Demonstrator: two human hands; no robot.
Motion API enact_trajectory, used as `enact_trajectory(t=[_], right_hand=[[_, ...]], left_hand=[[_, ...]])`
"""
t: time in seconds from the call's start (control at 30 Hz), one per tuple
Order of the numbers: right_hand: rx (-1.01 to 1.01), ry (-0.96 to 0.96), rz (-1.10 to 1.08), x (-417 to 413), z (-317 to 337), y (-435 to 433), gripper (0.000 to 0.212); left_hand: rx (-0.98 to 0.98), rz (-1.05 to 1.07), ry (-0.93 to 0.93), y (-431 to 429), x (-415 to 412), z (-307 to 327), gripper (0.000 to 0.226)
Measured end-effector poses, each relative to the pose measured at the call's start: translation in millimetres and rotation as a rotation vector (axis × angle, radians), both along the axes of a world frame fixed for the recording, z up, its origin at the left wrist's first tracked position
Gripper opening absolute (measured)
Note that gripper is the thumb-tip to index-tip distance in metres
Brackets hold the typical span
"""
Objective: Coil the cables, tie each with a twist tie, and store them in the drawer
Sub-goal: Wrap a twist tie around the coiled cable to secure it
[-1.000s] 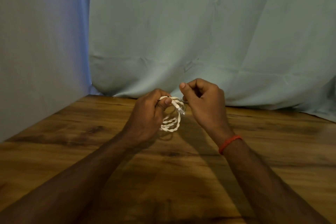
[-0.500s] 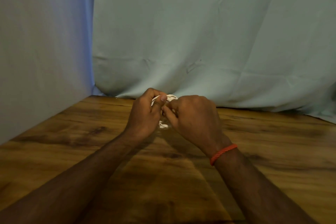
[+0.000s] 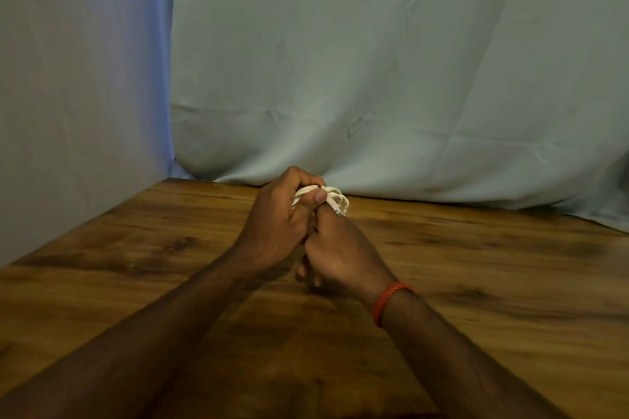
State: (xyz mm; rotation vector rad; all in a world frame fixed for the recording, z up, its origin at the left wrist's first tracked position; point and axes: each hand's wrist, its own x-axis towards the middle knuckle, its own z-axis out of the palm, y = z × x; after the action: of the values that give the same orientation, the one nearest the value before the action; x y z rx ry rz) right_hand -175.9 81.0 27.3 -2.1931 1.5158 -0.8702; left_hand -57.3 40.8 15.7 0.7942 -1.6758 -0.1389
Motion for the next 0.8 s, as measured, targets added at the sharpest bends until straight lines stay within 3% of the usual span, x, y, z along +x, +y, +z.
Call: enact_trajectory(t=[0.2,0.3,0.57,0.8], right_hand=[[-0.397,0.143,-0.149,-1,-2,-1,0.024],[-0.475,0.193,-0.188,-1,-1,2,0.022],[-0.465,0.151,-0.14,-4,16,0,0.033],[-0.268,-0.048,-0.022,-10,28,-2,0.035]], left_hand=[[0.101,-0.031,0.116,-1,3,4,0.024],[0.103,-0.047,0.131,0,3,6,0.026],[-0.081,0.002,0.071,9,3,11,0.023],[-0.151,0.08,0.044,5,11,10,0.012]])
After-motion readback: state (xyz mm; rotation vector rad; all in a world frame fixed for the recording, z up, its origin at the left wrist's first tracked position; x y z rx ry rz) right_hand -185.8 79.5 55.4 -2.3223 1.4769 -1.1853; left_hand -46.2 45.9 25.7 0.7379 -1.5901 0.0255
